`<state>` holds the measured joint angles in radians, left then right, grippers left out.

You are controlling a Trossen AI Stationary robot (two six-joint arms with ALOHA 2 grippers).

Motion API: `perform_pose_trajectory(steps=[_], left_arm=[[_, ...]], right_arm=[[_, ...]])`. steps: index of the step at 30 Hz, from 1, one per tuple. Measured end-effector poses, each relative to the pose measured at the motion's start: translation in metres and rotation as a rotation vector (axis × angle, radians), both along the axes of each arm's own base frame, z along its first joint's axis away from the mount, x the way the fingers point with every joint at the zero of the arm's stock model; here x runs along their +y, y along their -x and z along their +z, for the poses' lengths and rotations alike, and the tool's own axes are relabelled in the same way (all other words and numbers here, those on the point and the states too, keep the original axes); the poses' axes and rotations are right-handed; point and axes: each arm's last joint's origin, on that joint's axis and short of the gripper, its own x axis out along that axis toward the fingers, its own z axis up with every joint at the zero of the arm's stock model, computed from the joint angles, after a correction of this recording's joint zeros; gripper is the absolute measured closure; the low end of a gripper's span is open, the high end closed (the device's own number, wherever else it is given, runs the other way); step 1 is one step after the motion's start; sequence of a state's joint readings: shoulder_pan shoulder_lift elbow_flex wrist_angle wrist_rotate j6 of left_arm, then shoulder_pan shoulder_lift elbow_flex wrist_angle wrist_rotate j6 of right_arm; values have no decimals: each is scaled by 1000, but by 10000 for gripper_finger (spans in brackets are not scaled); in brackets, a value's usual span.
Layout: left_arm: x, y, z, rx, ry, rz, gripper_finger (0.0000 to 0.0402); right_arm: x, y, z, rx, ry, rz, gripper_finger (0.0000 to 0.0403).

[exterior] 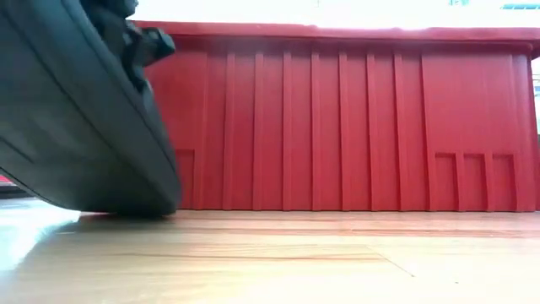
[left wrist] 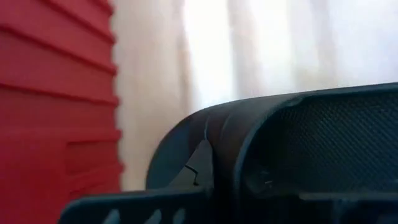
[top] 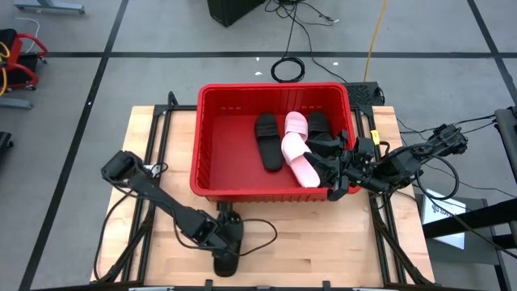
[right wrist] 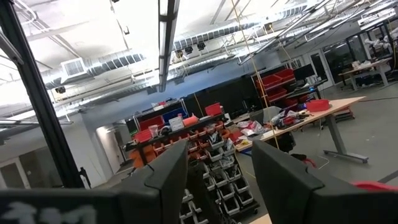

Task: Pick and place slides into bin
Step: Put the black slide into the red bin

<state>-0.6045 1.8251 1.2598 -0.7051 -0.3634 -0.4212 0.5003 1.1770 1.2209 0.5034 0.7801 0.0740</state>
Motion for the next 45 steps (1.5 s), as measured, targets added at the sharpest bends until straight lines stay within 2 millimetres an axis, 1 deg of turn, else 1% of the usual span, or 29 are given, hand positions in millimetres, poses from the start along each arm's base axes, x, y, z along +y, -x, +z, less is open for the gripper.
perform_pose_trajectory(steps=[4,8,11,18,23,27,31,37,41,45], left_arm=[[1,6,25,-40,95,-55,398],[1,13,55,-123,211,-118,394],[-1,20,75,-184,290,-148,398],[3,31,121,-381,465,-195,399],[13,35,150,-543,530,-179,396],[29,35,170,-676,543,-145,398],[50,36,190,-787,537,-111,397],[89,37,225,-901,423,-77,396],[118,37,242,-922,298,-14,399],[146,37,250,-883,189,57,396]], right_arm=[[0,0,0,2,6,-2,234],[0,0,0,3,9,-3,234],[0,0,0,3,9,-4,234],[0,0,0,9,25,-11,234],[-3,0,3,-18,22,-26,234],[-4,2,6,-41,45,-47,234],[-5,4,10,-56,81,-75,234],[-12,6,14,-74,89,-141,234],[-20,7,16,-81,87,-171,234],[-26,8,18,-81,89,-197,234]])
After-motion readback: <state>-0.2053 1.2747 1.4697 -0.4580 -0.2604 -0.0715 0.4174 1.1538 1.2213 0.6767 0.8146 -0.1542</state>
